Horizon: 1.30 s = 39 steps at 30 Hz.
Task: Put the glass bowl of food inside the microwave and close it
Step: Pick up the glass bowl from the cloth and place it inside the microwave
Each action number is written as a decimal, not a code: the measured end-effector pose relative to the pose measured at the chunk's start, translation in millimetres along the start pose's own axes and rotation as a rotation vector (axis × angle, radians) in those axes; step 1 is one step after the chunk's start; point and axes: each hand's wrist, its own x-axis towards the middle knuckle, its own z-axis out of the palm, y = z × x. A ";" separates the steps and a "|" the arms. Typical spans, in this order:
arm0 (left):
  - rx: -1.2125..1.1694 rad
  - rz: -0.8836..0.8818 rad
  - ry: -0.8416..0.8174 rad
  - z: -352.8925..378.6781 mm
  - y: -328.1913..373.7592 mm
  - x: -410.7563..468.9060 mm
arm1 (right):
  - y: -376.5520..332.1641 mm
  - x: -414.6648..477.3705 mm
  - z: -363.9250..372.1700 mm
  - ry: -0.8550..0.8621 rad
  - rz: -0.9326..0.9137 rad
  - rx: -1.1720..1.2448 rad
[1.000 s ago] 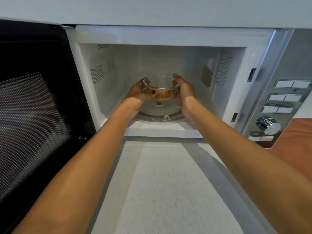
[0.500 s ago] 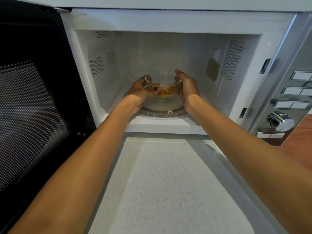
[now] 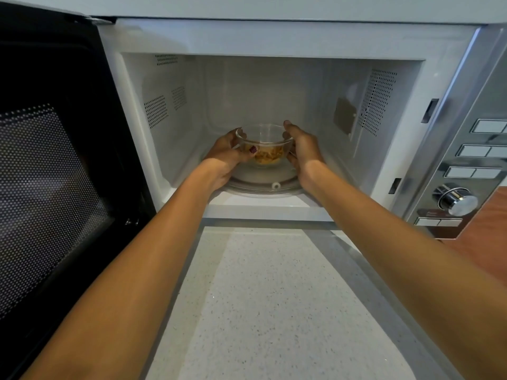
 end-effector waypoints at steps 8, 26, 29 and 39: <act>0.009 -0.045 -0.090 -10.1 -0.4 2.8 | -7.8 -5.0 -4.6 -0.030 0.066 0.099; -0.470 -0.151 0.160 17.6 16.3 -3.4 | -17.9 -23.0 0.7 -0.103 0.107 0.258; -0.456 -0.144 0.165 17.1 18.1 -5.4 | -18.4 -25.4 3.4 -0.092 0.104 0.256; -0.420 -0.121 0.179 16.9 17.4 -9.4 | -16.4 -26.8 4.6 -0.061 0.120 0.259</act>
